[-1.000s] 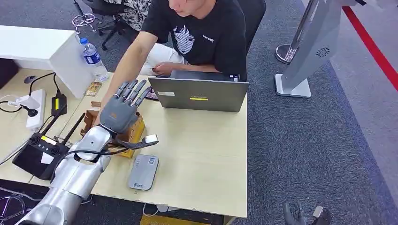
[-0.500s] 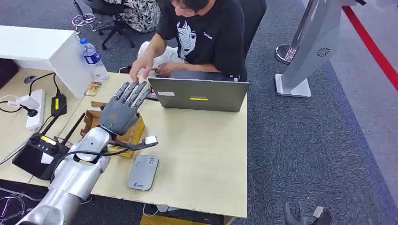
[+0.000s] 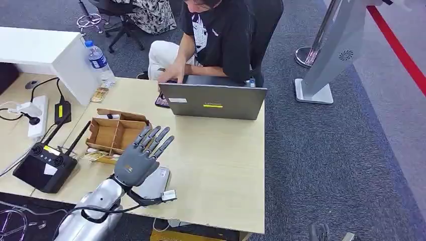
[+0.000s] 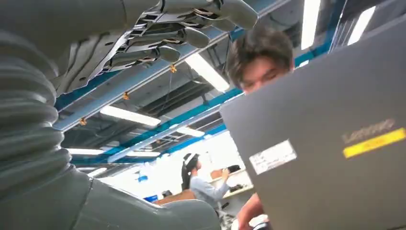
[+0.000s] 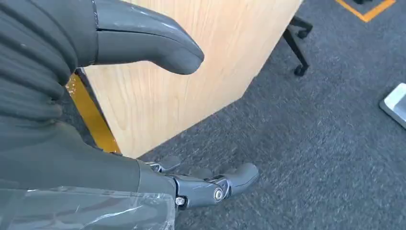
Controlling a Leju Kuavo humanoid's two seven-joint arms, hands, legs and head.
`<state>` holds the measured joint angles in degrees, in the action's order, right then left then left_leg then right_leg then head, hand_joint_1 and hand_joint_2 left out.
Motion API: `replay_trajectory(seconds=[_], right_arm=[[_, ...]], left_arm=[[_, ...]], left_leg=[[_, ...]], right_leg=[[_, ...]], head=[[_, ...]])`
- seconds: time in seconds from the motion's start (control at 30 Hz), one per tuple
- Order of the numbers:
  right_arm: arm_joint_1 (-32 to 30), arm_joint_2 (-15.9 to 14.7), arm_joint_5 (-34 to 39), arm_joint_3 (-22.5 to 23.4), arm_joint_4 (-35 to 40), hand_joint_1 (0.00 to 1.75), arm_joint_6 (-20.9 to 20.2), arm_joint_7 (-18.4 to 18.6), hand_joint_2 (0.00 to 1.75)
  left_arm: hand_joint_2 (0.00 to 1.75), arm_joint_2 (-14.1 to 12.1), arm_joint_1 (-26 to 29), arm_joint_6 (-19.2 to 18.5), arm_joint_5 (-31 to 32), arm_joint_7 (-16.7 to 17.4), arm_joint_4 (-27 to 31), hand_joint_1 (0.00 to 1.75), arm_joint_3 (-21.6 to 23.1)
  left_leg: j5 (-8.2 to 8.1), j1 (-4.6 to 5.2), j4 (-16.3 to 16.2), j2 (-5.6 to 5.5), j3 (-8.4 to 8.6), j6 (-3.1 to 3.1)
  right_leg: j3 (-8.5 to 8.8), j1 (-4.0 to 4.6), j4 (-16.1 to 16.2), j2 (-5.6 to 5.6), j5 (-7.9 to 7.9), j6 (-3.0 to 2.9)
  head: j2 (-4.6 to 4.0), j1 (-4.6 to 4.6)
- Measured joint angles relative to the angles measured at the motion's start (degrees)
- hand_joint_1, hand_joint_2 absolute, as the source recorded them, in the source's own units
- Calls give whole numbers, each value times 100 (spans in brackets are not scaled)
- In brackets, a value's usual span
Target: Pass the card to the sensor for recognition and then transmit it.
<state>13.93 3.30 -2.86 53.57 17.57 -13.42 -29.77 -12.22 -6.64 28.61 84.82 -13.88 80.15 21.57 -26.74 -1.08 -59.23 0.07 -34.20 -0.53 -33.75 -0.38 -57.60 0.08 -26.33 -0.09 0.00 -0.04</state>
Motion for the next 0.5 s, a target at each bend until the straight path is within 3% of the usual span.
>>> replay_trajectory(seconds=[0.27,0.5], right_arm=[[-41,-31,26,116,20,0,-11,-41,175],[-259,-273,267,306,24,0,-354,-52,175]], left_arm=[[175,-61,398,-183,-426,-159,664,0,-103],[175,-18,603,-505,-555,-319,712,0,-358]], left_leg=[[0,-1,1,0,1,0],[0,0,0,-19,-6,0]], right_leg=[[3,0,-1,0,2,-2],[1,0,0,-20,-2,2]], head=[[0,0],[0,0]])
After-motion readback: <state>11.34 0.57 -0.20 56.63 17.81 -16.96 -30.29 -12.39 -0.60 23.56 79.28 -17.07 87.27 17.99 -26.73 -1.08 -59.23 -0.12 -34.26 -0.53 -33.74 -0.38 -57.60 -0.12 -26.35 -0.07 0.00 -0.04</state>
